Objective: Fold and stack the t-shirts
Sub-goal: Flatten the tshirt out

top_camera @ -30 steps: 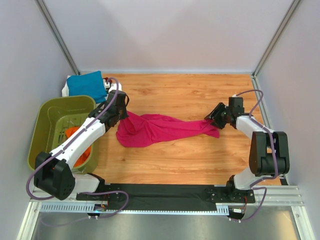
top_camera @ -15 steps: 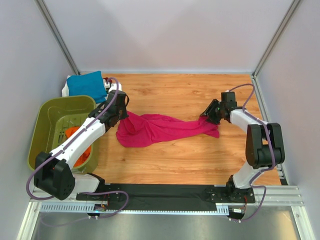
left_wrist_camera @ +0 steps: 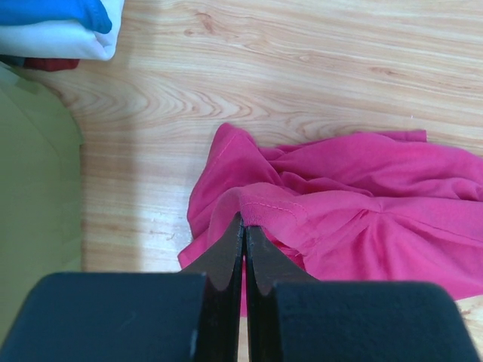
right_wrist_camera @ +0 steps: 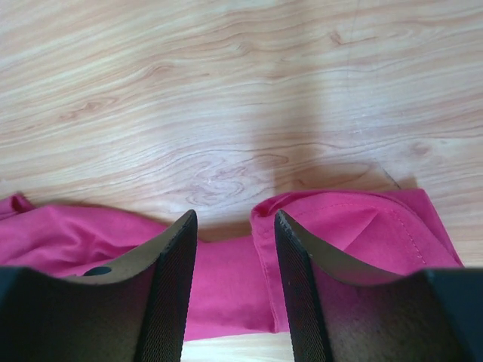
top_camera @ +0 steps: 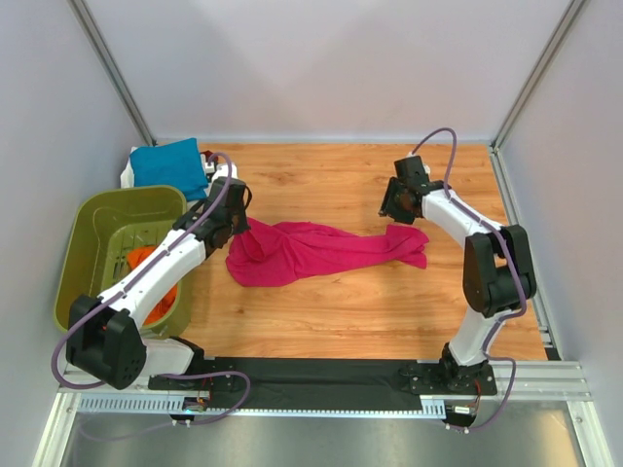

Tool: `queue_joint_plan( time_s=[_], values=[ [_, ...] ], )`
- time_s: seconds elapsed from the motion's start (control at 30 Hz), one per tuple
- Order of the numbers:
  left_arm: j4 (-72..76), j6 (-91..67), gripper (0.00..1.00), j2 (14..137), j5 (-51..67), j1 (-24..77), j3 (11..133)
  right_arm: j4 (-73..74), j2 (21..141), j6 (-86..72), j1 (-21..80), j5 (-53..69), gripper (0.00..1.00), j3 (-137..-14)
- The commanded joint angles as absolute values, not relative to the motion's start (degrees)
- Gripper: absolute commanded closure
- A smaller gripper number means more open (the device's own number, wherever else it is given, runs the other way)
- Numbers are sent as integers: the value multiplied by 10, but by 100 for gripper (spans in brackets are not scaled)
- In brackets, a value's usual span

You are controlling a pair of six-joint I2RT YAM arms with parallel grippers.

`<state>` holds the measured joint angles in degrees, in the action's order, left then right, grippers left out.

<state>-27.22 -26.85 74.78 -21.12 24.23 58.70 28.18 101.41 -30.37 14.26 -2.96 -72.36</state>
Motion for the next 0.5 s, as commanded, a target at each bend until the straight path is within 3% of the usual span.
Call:
queue_joint_plan(
  time_s=[0.0, 0.47],
  values=[
    [-252, -266, 100, 739, -219, 240, 584, 346, 1045, -255, 174, -130, 52, -776],
    [-249, -262, 100, 737, -221, 240, 579, 410, 1107, -247, 216, -248, 53, -824]
  ],
)
